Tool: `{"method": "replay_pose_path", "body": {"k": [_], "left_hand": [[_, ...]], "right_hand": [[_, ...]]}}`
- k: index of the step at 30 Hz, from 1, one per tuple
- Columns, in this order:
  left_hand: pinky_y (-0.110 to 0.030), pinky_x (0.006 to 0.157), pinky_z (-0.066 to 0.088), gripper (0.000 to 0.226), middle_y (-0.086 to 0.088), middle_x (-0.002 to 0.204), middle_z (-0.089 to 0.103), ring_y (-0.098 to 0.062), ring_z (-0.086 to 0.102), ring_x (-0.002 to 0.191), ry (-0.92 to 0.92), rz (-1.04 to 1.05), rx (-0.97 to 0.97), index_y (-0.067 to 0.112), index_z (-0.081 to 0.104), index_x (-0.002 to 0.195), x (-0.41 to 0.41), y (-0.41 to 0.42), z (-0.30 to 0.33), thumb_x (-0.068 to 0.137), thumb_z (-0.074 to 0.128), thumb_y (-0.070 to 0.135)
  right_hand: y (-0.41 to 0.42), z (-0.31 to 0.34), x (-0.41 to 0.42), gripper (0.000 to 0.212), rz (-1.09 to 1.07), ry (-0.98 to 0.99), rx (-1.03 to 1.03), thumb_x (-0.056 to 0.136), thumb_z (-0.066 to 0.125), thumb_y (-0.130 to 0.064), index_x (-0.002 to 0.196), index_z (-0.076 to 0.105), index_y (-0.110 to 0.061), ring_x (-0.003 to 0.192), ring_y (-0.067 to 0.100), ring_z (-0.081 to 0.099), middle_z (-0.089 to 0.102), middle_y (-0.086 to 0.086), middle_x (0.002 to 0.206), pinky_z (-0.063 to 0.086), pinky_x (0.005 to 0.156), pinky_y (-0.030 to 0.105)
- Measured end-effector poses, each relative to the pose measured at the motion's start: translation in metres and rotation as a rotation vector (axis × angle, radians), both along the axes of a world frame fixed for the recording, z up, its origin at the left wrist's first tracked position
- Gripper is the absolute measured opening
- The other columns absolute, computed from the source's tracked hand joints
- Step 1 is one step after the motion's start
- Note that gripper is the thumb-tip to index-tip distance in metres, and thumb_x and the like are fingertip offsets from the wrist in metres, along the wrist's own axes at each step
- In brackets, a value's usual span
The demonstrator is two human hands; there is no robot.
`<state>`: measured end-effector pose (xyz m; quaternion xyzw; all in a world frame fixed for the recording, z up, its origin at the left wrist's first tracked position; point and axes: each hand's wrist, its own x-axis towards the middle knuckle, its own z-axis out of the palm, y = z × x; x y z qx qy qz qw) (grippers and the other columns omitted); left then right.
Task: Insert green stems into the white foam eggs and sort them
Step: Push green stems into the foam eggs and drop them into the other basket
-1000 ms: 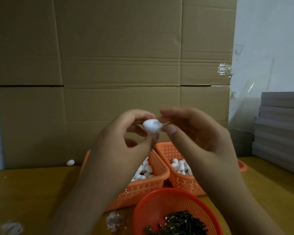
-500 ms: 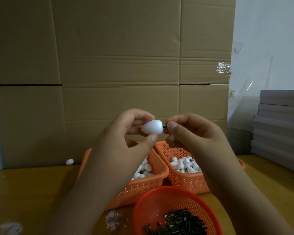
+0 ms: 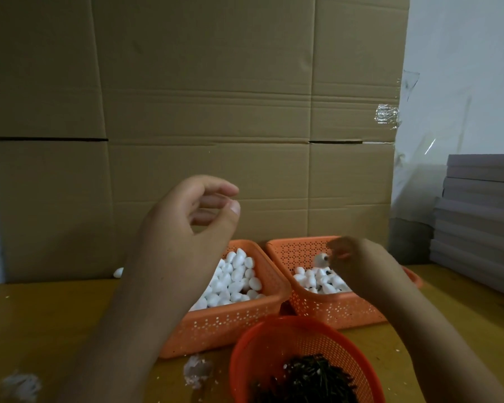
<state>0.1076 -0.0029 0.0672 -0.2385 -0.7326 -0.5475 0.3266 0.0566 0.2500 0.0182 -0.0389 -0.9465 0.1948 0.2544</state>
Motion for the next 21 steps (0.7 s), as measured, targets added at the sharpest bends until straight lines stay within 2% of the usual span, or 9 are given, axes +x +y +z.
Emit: {"method": "replay_pose_path", "body": {"k": [1, 3, 6, 8, 13, 15, 17, 21], "left_hand": [[-0.035, 0.078, 0.055, 0.013, 0.014, 0.093, 0.071, -0.005, 0.068, 0.087, -0.001, 0.002, 0.012, 0.037, 0.065, 0.094, 0.000, -0.001, 0.000, 0.088, 0.061, 0.026], [-0.029, 0.073, 0.053, 0.013, 0.013, 0.090, 0.073, -0.004, 0.068, 0.081, -0.003, -0.003, 0.052, 0.035, 0.066, 0.093, 0.001, -0.002, 0.002, 0.089, 0.059, 0.024], [-0.019, 0.058, 0.053, 0.021, 0.011, 0.081, 0.074, -0.001, 0.068, 0.067, -0.034, -0.060, 0.213, 0.029, 0.067, 0.089, 0.004, -0.007, 0.007, 0.094, 0.055, 0.012], [-0.015, 0.051, 0.052, 0.024, 0.007, 0.075, 0.074, -0.002, 0.066, 0.060, -0.057, -0.105, 0.349, 0.026, 0.068, 0.087, 0.005, -0.014, 0.012, 0.095, 0.053, 0.009], [-0.016, 0.046, 0.048, 0.029, 0.005, 0.068, 0.071, -0.004, 0.062, 0.054, -0.070, -0.170, 0.580, 0.026, 0.069, 0.080, 0.007, -0.034, 0.019, 0.096, 0.050, 0.010], [-0.016, 0.045, 0.047, 0.029, 0.005, 0.065, 0.070, -0.004, 0.061, 0.051, -0.082, -0.192, 0.628, 0.025, 0.068, 0.080, 0.007, -0.039, 0.020, 0.096, 0.050, 0.010], [-0.015, 0.045, 0.047, 0.029, 0.005, 0.064, 0.070, -0.004, 0.060, 0.051, -0.093, -0.203, 0.655, 0.024, 0.068, 0.080, 0.006, -0.043, 0.021, 0.096, 0.049, 0.009], [-0.016, 0.043, 0.046, 0.030, 0.006, 0.061, 0.069, -0.004, 0.059, 0.048, -0.113, -0.208, 0.682, 0.024, 0.067, 0.078, 0.006, -0.048, 0.025, 0.096, 0.048, 0.009]], "right_hand": [[-0.001, -0.002, -0.001, 0.041, 0.019, -0.046, 0.021, 0.093, 0.058, -0.021, 0.134, 0.054, -0.021, 0.110, 0.016, 0.062, 0.062, 0.002, 0.130, 0.052, 0.094, 0.034], [-0.006, -0.004, -0.002, 0.048, 0.068, -0.086, 0.044, 0.093, 0.059, -0.026, 0.140, 0.046, -0.025, 0.117, 0.015, 0.058, 0.057, 0.000, 0.137, 0.051, 0.096, 0.034], [-0.020, -0.004, 0.001, 0.039, 0.199, -0.100, 0.008, 0.093, 0.059, -0.026, 0.131, 0.055, -0.028, 0.105, 0.008, 0.062, 0.062, -0.007, 0.127, 0.053, 0.091, 0.033], [-0.032, -0.006, 0.004, 0.030, 0.284, -0.121, 0.011, 0.093, 0.057, -0.026, 0.122, 0.062, -0.031, 0.097, 0.000, 0.061, 0.066, -0.012, 0.117, 0.054, 0.089, 0.028], [-0.064, -0.010, -0.003, 0.021, 0.400, -0.152, -0.079, 0.092, 0.059, -0.024, 0.109, 0.071, -0.029, 0.081, -0.009, 0.062, 0.069, -0.018, 0.097, 0.053, 0.078, 0.017], [-0.082, -0.009, -0.019, 0.019, 0.435, -0.223, -0.055, 0.091, 0.060, -0.022, 0.106, 0.073, -0.024, 0.073, -0.006, 0.063, 0.071, -0.013, 0.093, 0.052, 0.070, 0.017], [-0.103, -0.009, -0.038, 0.020, 0.472, -0.286, 0.027, 0.091, 0.061, -0.022, 0.107, 0.073, -0.020, 0.077, 0.003, 0.064, 0.072, -0.005, 0.105, 0.053, 0.073, 0.022], [-0.150, -0.015, -0.066, 0.030, 0.534, -0.448, 0.041, 0.090, 0.063, -0.027, 0.119, 0.067, -0.022, 0.094, 0.011, 0.063, 0.065, -0.002, 0.121, 0.046, 0.079, 0.018]]}}
